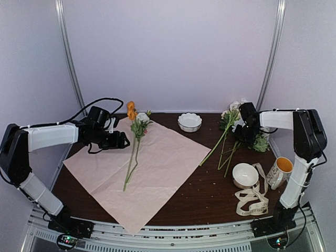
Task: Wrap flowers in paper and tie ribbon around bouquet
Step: Place the fake flower on the flattened wrapping paper, then pick up the fake flower from the center of the board.
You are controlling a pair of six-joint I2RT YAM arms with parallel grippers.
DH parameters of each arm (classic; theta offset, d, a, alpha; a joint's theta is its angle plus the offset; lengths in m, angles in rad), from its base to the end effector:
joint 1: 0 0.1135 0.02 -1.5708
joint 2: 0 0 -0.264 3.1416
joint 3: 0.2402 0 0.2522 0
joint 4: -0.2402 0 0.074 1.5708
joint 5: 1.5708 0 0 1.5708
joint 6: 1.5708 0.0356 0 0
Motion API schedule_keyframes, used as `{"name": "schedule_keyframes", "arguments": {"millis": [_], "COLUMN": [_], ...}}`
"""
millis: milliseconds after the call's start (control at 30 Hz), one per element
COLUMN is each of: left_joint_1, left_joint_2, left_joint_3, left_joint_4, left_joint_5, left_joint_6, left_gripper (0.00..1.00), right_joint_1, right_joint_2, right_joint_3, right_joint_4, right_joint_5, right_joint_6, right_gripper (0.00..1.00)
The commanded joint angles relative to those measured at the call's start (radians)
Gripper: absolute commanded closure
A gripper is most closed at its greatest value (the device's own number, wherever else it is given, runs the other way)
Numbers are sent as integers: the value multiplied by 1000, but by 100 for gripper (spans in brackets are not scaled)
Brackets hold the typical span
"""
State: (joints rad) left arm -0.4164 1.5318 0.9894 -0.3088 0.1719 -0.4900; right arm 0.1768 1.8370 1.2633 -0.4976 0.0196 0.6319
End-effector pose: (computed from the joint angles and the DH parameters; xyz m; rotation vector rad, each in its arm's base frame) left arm 0.2924 -0.1360 0.2202 -0.0110 2.5013 -0.6054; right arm 0.3744 0.0662 0.1894 0.6076 2.5942 0.2434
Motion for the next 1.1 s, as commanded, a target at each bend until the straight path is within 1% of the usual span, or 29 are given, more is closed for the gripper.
{"name": "schedule_keyframes", "arguments": {"millis": [0,100,200,267,433,500,567,667,800,900,1067], "left_joint_1": [-4,-6,-6,-6,-6,-5,-4,-5,-5,-5,-4], "left_joint_2": [-4,6,10,8,3,3,1,-1,-7,-16,-41], "left_joint_3": [21,25,26,31,44,48,50,49,53,51,33], "left_joint_4": [-4,-4,-4,-5,-13,-17,-21,-27,-26,-19,-10], "left_joint_5": [-24,-14,-12,-9,-17,-19,-19,-21,-19,-18,-25], "left_joint_6": [28,31,34,38,58,66,73,81,91,99,114], "left_gripper": [26,27,27,28,28,28,28,28,28,28,28], "right_joint_1": [-2,-2,-3,-3,-6,-11,-16,-16,-17,-17,-23], "right_joint_2": [44,64,98,130,189,195,196,217,273,309,318], "right_joint_3": [33,66,117,170,254,262,264,291,368,416,425], "right_joint_4": [-6,-36,-98,-159,-261,-277,-285,-335,-431,-472,-481], "right_joint_5": [-48,-58,-83,-107,-160,-170,-173,-157,-60,-38,-29], "right_joint_6": [-25,-46,-76,-103,-164,-170,-171,-185,-180,-176,-179], "right_gripper": [64,63,58,57,61,64,64,60,59,63,82]}}
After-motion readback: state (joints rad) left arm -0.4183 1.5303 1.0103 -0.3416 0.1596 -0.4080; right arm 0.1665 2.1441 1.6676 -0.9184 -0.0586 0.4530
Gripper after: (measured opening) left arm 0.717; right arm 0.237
